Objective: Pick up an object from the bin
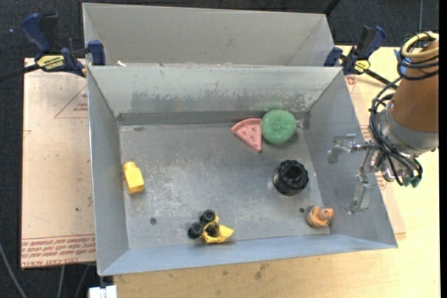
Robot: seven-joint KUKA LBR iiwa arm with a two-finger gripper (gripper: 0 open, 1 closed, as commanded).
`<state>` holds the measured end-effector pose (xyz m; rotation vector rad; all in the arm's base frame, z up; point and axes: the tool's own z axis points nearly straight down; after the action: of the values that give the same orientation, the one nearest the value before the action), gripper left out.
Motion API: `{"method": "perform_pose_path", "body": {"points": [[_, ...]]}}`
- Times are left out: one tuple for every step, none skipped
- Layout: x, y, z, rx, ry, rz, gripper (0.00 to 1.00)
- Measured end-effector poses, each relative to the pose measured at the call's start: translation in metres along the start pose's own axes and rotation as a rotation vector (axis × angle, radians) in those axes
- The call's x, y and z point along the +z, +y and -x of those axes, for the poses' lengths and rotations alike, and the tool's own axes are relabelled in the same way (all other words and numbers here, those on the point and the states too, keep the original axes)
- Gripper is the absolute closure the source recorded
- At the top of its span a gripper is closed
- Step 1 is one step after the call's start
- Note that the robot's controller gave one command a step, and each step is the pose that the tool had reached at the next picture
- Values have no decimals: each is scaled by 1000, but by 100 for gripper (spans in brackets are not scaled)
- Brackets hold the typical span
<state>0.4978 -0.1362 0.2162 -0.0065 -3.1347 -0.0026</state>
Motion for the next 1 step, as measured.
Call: {"method": "perform_pose_path", "body": {"points": [[-4,1,2,-5,-8,-2,0]]}}
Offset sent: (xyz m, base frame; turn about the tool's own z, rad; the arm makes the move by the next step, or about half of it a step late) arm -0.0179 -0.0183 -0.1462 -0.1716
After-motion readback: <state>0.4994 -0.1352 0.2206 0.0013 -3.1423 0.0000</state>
